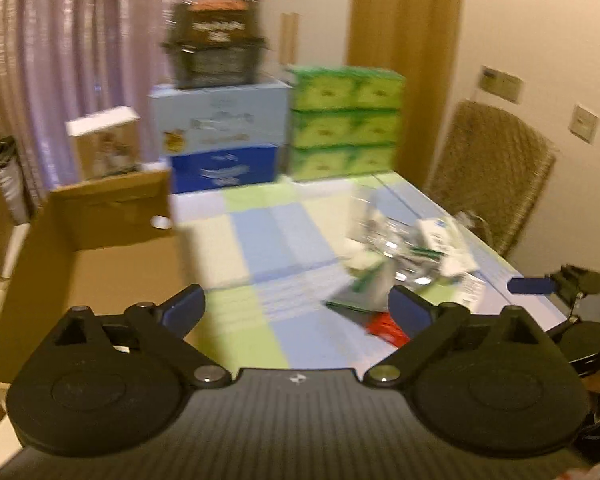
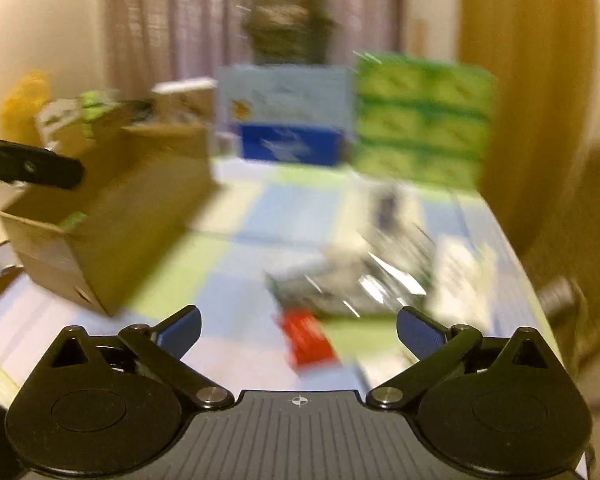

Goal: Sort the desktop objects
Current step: 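Move both open tools back over the items on the table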

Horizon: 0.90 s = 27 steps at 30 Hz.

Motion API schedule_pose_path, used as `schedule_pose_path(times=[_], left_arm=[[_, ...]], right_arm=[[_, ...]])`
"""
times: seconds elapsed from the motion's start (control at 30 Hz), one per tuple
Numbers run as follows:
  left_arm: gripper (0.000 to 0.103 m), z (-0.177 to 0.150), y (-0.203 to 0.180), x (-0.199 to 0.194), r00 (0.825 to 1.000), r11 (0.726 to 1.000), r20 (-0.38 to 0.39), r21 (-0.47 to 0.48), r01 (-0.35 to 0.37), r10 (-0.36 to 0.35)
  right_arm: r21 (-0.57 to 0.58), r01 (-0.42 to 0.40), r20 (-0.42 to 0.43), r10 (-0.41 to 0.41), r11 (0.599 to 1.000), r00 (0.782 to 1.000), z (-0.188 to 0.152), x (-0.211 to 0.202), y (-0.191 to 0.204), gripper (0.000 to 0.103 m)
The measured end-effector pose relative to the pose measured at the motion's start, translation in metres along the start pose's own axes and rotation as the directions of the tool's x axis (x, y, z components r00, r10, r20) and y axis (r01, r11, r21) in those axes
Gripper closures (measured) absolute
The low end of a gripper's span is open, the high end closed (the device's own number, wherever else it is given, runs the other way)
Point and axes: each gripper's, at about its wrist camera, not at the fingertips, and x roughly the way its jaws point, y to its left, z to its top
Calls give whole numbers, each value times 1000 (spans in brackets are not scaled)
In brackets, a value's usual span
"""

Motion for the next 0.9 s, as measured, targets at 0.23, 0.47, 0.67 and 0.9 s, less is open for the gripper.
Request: schedule_pose_path(times=[0.23,0.47,0.67,0.9], left_arm=[[1,-19,-48,42,995,999,-96,10,33,-32],[1,-37,-74,77,985,994,-169,88,58,-43],[1,-44,-83,97,977,988,-207,133,80,-51],[1,-49,-87,115,968,980,-239,166,113,-71]], right_arm=[[119,78,-50,-72,990,996,-39,-15,-51,2],[169,75,-59,-66,983,996,-49,-14,-73,2],[138,53,-78,-42,989,996,-46,3,-75,2],[121,52,-113,-39,991,993,-45,15,-86,2]])
